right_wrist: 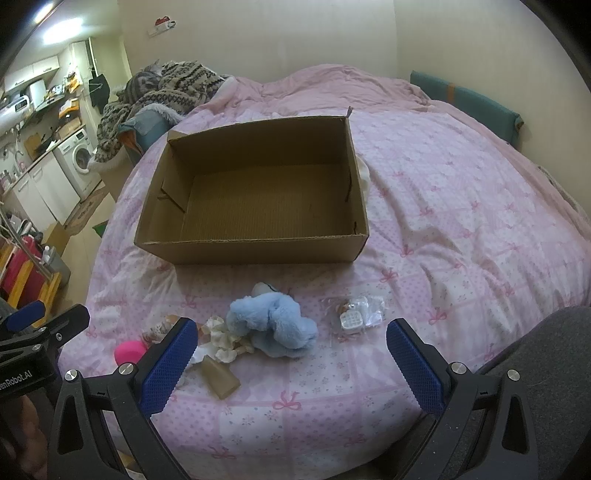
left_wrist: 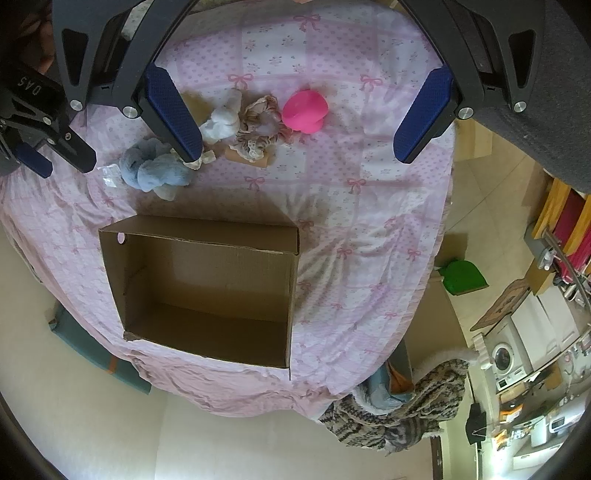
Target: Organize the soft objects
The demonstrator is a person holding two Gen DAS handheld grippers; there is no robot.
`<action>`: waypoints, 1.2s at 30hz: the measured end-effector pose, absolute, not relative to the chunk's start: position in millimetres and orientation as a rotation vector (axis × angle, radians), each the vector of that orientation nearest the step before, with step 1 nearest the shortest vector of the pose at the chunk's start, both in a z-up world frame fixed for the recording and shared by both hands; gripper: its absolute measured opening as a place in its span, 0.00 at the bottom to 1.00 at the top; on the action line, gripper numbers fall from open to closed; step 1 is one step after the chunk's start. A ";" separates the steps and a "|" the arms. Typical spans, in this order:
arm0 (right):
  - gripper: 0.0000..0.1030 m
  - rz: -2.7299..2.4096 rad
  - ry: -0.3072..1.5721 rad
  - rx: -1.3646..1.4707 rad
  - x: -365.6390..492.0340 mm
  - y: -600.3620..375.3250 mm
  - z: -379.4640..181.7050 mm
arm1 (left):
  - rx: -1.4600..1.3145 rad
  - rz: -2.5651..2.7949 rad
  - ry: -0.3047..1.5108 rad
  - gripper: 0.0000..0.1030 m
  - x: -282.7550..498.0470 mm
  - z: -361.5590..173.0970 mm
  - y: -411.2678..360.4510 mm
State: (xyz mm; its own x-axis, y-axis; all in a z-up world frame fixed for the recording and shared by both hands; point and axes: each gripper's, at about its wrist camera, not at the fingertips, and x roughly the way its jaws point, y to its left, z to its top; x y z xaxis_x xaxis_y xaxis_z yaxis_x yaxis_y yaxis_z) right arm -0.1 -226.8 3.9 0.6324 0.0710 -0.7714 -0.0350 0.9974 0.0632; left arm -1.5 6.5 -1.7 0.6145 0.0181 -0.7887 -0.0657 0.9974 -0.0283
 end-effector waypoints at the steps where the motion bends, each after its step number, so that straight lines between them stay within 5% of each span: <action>1: 1.00 0.061 0.884 0.043 0.0 -226.8 3.8 | -0.056 0.048 0.908 1.00 -1.5 -1.7 6.5; 36: 1.00 0.065 0.881 0.048 -0.8 -226.3 3.9 | -0.053 0.048 0.908 1.00 -1.3 -0.9 5.8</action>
State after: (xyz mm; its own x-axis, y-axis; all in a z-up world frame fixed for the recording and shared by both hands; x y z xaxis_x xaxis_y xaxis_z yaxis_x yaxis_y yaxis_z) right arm -0.8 -226.3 3.9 0.6346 0.0766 -0.7690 -0.0366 0.9969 0.0691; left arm -1.3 5.8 -0.9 0.6143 0.0193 -0.7889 -0.0645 0.9976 -0.0258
